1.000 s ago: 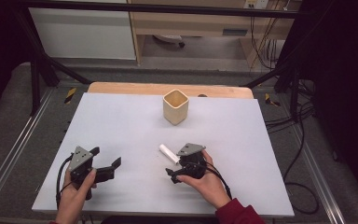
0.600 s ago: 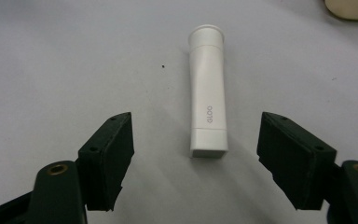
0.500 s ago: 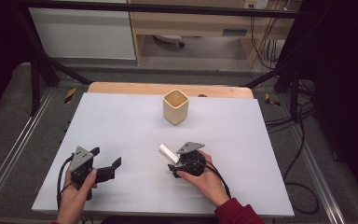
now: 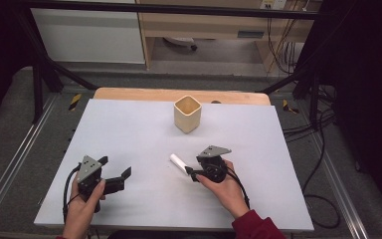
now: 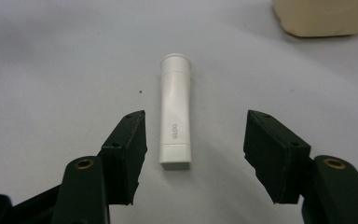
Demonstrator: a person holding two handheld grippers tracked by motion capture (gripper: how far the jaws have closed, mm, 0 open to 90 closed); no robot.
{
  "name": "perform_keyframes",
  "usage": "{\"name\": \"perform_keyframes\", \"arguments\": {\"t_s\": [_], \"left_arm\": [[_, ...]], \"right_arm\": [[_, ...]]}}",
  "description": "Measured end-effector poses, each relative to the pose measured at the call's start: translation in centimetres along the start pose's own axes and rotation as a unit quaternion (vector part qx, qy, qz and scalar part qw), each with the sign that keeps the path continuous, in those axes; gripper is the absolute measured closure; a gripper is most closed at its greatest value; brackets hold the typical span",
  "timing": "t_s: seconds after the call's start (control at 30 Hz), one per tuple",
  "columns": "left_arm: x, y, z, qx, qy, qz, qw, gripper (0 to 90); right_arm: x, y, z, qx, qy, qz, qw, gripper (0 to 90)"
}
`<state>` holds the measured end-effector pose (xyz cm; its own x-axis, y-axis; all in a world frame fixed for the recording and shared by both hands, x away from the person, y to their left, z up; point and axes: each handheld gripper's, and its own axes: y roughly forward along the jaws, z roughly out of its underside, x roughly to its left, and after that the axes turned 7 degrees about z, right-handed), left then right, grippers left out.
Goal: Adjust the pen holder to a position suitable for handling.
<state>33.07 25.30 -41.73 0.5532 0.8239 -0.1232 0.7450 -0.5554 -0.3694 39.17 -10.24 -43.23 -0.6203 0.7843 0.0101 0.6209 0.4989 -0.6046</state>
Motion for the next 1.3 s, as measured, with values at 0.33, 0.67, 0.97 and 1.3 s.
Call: {"name": "perform_keyframes", "arguments": {"t_s": [0.33,0.67,0.97,1.3], "left_arm": [[-0.1,0.0,0.2,0.006,0.0,0.003,1.0,6.1],[-0.5,0.6,0.2,0.012,0.002,0.015,0.9998,6.5],[-0.6,0.6,0.2,0.015,0.006,0.017,0.9997,6.5],[-1.1,0.8,0.2,0.02,0.021,0.021,0.9994,6.4]], "right_arm": [[0.7,1.4,0.4,0.028,-0.018,-0.013,0.9993,44.8],[1.6,2.3,0.8,0.051,-0.045,-0.011,0.9976,54.2],[1.9,3.1,0.7,0.04,-0.059,-0.001,0.9974,63.5],[2.0,3.1,0.7,0.036,-0.075,-0.007,0.9965,71.0]]}}
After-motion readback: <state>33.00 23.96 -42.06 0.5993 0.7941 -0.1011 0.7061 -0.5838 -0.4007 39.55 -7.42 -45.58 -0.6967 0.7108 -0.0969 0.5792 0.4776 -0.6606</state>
